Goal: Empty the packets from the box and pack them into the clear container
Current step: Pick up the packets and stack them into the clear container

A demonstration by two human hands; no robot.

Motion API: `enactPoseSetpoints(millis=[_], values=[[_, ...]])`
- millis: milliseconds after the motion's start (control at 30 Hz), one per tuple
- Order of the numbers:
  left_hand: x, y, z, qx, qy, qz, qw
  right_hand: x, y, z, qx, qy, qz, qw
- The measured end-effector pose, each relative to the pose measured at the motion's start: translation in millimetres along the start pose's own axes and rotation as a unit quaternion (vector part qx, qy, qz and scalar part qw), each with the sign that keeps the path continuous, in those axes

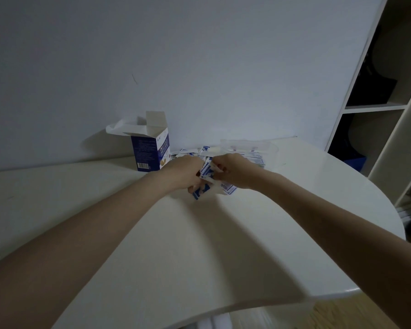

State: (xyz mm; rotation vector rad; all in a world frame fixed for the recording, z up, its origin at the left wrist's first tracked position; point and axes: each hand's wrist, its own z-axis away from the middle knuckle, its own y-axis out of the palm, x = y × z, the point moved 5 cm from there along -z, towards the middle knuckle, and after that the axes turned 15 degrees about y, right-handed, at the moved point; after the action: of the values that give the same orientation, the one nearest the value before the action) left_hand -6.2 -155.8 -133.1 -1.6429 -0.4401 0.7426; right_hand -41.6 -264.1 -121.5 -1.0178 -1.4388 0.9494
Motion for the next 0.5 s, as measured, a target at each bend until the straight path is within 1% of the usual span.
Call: enactPoseSetpoints(millis=[67,100,167,333,367,433,500], values=[[0,4,2,0.022,0.015,0.011,1.0,-6,0,1,-0.016,-0.009,0.04,0.999],[2,8,4,0.032,0.015,0.032,0.999,-7,-1,4,-0.025,-0.018,0.049,0.998],[6,14,5,0.039,0.008,0.083,0.996,-12,1,9,-0.018,-0.024,0.057,0.998],[2,8,4,-0.014,0.0,0.156,0.988,-17,17,14,-0.01,-0.051,0.105,0.993],[0,8,5,-0.009,-0.001,0.17,0.985,-18,19,13,-0.014,-0.058,0.105,0.993],[-3,13,7,0.029,-0.002,0.186,0.982,-20,24,12,-0.001,-0.052,0.101,0.994],[-3,19,7,0.052,-0.001,0.15,0.987,-23,24,12,0.008,-0.033,0.091,0.995]])
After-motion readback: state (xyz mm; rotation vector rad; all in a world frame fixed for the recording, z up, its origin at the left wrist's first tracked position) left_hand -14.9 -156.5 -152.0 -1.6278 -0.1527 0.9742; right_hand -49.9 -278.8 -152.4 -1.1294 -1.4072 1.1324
